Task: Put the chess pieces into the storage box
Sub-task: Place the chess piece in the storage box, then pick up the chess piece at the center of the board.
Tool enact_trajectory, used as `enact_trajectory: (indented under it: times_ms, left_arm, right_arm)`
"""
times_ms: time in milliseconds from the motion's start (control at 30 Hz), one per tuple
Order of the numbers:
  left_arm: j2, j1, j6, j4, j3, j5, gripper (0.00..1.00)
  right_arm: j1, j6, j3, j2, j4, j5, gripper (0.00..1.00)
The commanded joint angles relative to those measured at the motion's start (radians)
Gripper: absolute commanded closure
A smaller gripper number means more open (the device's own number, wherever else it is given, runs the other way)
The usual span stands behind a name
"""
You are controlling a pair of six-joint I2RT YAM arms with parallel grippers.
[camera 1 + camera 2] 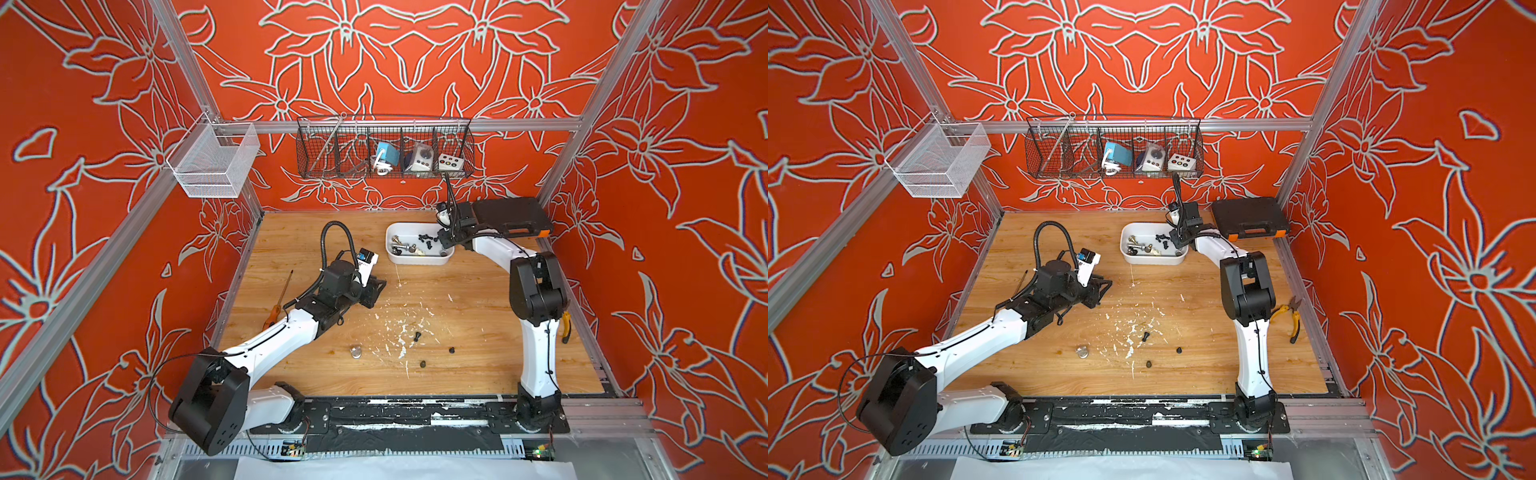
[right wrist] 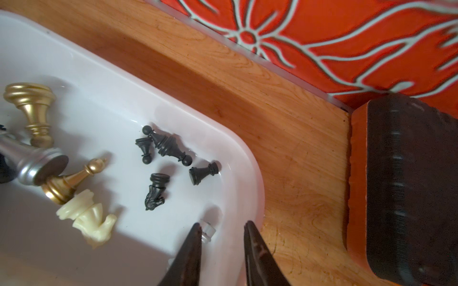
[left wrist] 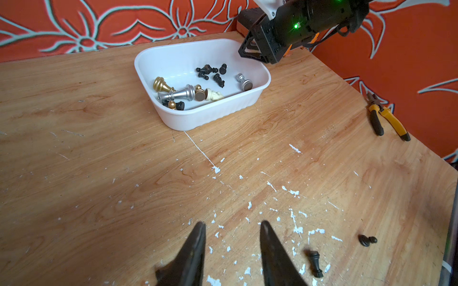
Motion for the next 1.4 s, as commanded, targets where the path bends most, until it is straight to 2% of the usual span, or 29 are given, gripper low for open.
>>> enact_trajectory:
  times_ms: [0,400,733,967,1233,1367]
  left_arm:
    - [-0.015,0.007,-0.015,-0.003,-0.008,-0.007,0.63]
    - [-0.009,0.007,-0.007,-0.009,-0.009,-0.001,0.62]
    - [0.014,0.007,-0.001,-0.027,-0.001,0.021,0.62]
    - [0.014,-0.002,0.017,-0.050,-0.009,0.024,0.63]
    - [0.042,-0.058,0.050,-0.095,0.003,-0.003,0.62]
    - [0.080,-0.116,0.069,-0.128,0.027,-0.021,0.62]
  right_arm:
    - [0.007,0.020,-0.038,-0.070,0.030,-0.001,0.68]
    - [0.005,0.046,-0.172,-0.215,0.084,-0.005,0.67]
    - [0.005,0.093,-0.393,-0.408,0.132,0.015,0.66]
    - [0.005,0.191,-0.580,-0.548,0.145,0.038,0.66]
    - [0.005,0.239,-0.759,-0.701,0.109,0.083,0.65]
    - [0.005,0.268,-0.839,-0.767,0.106,0.080,0.64]
